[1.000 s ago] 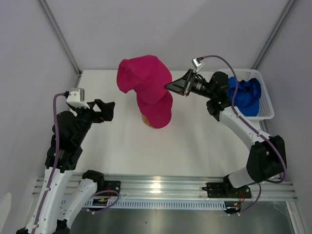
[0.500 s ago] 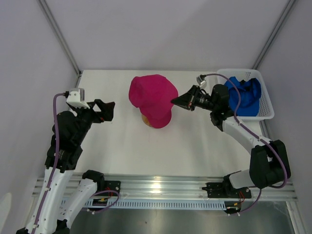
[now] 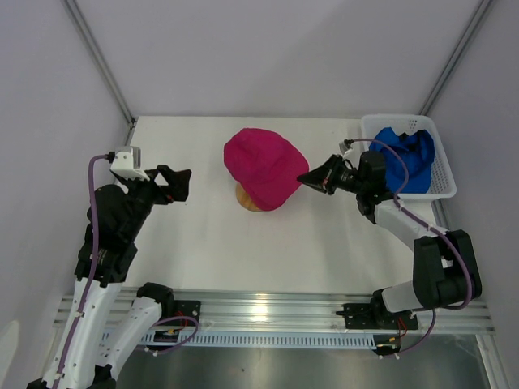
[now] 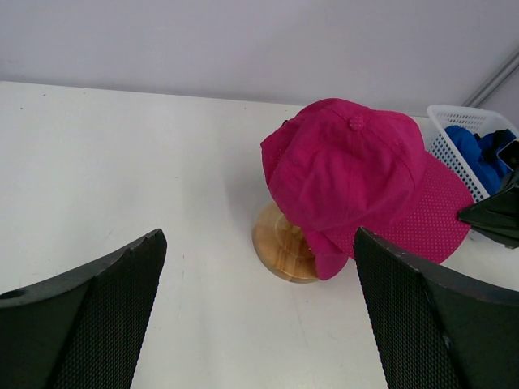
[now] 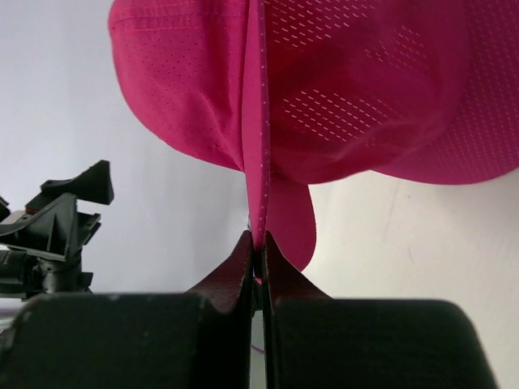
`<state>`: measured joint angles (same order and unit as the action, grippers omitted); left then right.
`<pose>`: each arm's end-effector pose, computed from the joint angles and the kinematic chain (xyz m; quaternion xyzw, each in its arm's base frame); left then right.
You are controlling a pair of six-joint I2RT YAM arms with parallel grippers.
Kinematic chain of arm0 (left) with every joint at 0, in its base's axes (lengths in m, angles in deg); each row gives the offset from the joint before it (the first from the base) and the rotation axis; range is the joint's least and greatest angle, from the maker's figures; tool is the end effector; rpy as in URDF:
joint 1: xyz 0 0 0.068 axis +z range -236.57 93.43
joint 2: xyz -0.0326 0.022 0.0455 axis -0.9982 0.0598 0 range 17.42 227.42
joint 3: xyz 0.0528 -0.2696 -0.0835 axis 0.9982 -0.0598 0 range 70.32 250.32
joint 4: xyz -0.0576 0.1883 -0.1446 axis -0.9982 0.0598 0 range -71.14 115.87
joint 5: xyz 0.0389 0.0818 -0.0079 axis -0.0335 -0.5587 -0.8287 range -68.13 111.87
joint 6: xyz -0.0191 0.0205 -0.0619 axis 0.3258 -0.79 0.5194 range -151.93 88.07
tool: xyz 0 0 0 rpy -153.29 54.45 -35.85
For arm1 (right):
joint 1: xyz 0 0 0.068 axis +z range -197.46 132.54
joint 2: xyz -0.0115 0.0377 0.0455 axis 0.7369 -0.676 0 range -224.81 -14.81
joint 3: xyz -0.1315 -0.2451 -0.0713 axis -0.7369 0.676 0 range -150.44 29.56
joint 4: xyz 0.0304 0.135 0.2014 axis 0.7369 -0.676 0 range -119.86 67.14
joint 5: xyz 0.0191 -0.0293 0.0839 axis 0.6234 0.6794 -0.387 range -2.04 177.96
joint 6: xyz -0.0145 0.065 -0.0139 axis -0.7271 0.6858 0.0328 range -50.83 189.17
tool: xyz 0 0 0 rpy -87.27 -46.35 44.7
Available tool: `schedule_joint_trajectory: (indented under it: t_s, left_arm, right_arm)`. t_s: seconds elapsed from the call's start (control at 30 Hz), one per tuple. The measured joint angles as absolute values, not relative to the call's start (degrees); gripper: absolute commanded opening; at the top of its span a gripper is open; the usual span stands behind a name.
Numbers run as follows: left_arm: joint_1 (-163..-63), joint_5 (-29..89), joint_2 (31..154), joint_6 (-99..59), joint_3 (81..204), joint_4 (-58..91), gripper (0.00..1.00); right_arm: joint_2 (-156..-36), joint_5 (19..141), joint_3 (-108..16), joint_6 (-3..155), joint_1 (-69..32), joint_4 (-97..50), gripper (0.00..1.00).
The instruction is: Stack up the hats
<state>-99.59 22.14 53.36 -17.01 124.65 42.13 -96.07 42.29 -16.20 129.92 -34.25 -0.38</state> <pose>0.1154 -0.0271 0.3945 -0.0106 0.7364 -0.1650 0.6560 0.2892 0.1083 0.2810 0.0697 0.7576 0.5877 0.2754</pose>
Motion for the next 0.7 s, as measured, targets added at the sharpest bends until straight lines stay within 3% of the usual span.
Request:
schedule_joint_trajectory:
  t_s: [0.5,0.7]
  left_arm:
    - [-99.6,22.1,54.0,-17.0,124.6,42.1,1.0]
    - [-99.6,22.1,54.2,-17.1,124.6,42.2,0.99]
  right_arm:
    - [-111.8,40.4,-14.1,127.0,-34.1,5.2,0.0]
    - [-112.7,40.1,-15.1,123.9,-34.2,4.1,0.12]
